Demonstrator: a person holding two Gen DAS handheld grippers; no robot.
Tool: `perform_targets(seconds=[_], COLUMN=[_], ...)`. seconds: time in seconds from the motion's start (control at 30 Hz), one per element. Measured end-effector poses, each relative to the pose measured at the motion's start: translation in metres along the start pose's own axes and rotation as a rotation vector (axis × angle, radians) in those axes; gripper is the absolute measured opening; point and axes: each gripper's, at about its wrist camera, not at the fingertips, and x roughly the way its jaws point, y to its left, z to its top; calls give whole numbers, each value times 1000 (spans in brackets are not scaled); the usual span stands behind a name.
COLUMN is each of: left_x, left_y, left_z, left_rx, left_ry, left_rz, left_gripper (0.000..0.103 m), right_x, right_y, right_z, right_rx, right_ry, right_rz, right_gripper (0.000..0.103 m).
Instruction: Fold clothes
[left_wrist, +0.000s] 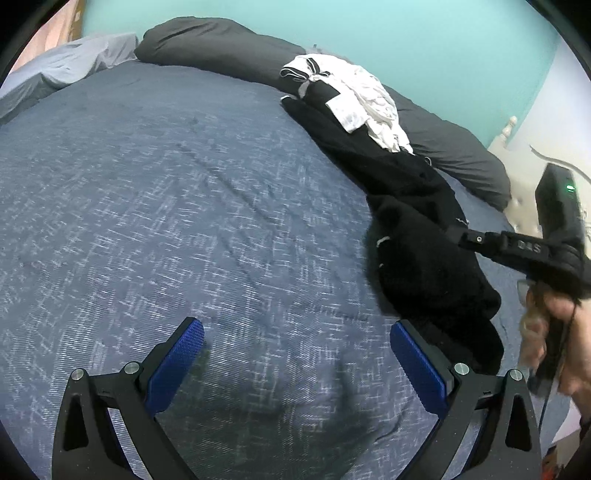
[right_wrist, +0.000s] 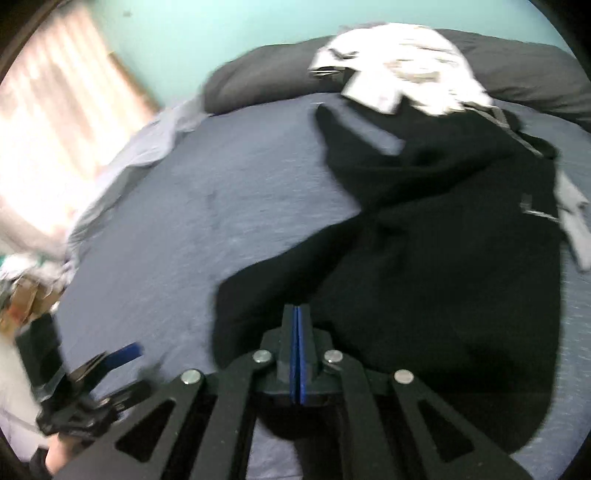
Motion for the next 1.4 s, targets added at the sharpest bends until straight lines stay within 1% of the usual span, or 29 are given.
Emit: perform_targets(seconds=[0.03,0.07,0.1,0.2,0.27,0.33,0.37,0.4,0.47,0.63,0.8,0.9,0.97,1.07,1.27,1.33,1.4], left_x=[-1,-2,-3,-4,-3,-2,-1,-1,1,0,-2,-4,-6,-9,-9,-7,-5], left_y=[1,2,2,1,0,0,1,2,3,2,1,2,6,10,15,13,11], left_z=[0,1,2,2,2,2,2,2,3,4,3,4,6,8,11,11,11], left_rx=[-1,-3,-4,-2,4,8,6,3,-2,-8,-10,-16,-27,-38,-60,-60,-56], left_ry=[-3,-7,-8,-10,-10,-8,-6,-5,-2,-4,-6,-10,-16,-27,-30,-28,-27], left_rz=[1,2,2,0,0,4,5,6,6,-1,-4,-3,2,6,1,-4,-7], left_gripper=[103,103,103,103,103,103,103,103,103,103,103,103,103,103,103,103,103], right_x=[2,3,8,29,42,50,53,52,47,33,-3,-17,-21,-15,-12,-21,-36], right_y=[-4,-10,-13,-24,-25,-27,-29,-27,-23,-13,26,57,71,76,76,75,65], right_z=[3,7,10,15,18,22,23,22,17,4,-19,-38,-51,-66,-89,-90,-86], right_rx=[2,3,6,16,-11,-23,-28,-33,-42,-64,-150,-210,-219,-163,-133,-154,-135], right_ry=[4,10,18,66,94,92,90,87,80,63,32,56,82,117,163,156,129], right_rz=[-52,-108,-161,-213,-305,-333,-343,-325,-273,-142,51,152,210,280,394,377,350], right_gripper=[29,45,51,53,53,50,29,9,3,2,2,2,2,2,2,5,6])
